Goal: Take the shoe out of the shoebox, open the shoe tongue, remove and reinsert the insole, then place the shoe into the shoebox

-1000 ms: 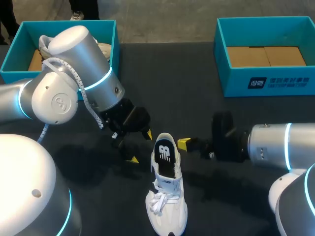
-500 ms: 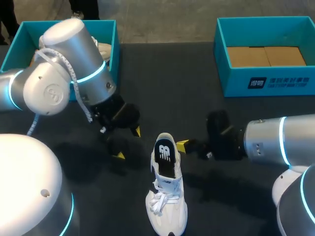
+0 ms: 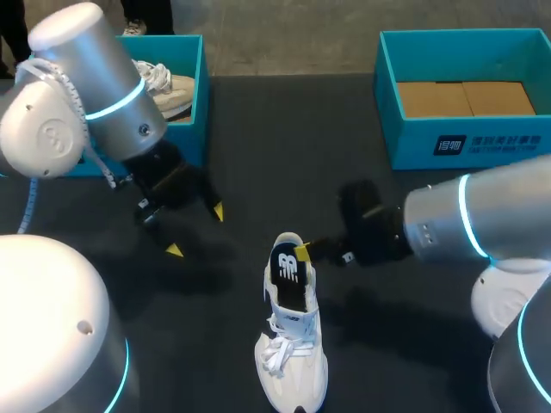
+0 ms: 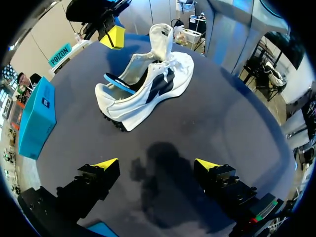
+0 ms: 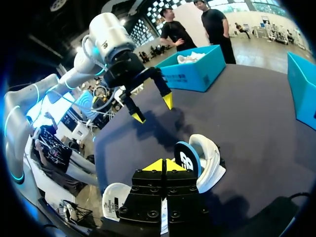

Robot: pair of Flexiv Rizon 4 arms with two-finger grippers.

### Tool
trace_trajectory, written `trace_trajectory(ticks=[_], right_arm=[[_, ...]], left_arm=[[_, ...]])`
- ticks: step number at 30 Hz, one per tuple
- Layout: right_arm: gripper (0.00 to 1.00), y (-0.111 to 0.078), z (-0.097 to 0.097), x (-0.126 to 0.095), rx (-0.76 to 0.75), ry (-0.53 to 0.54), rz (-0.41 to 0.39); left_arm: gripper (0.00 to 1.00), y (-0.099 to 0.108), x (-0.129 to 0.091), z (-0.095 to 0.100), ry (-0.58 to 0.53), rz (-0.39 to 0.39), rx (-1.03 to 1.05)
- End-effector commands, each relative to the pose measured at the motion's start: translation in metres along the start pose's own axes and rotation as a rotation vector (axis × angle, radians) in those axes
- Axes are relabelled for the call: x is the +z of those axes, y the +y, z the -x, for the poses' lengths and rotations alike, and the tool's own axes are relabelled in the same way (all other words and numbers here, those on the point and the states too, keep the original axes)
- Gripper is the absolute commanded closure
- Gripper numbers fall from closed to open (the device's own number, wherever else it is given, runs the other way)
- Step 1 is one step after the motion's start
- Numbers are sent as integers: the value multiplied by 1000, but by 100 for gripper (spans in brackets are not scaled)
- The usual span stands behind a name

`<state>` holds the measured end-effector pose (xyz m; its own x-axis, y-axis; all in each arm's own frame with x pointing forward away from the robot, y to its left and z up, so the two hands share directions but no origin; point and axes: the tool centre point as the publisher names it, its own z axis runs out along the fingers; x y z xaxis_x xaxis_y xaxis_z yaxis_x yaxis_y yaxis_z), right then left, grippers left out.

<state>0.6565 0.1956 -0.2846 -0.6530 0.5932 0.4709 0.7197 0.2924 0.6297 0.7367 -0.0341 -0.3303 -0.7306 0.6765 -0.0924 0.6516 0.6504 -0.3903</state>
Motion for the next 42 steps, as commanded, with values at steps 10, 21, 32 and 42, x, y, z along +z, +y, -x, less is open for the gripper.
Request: trace_trajectory(ticks=[10,21,32,42], right_arm=[[100,5,-9,20,8,-424,-61],[100,4,-16,31,108,-575,-107],[100,-1,-22,41,153,-708,-115],[100,-3,-5,29,179,-746,-96]], left_arm=[[0,8,-4,7,25,-26,-41],[0,42,-12,25,55,-24,-129],[0,48,-9,17,64,8,-102],[0,48,-9,17,64,8,-102]])
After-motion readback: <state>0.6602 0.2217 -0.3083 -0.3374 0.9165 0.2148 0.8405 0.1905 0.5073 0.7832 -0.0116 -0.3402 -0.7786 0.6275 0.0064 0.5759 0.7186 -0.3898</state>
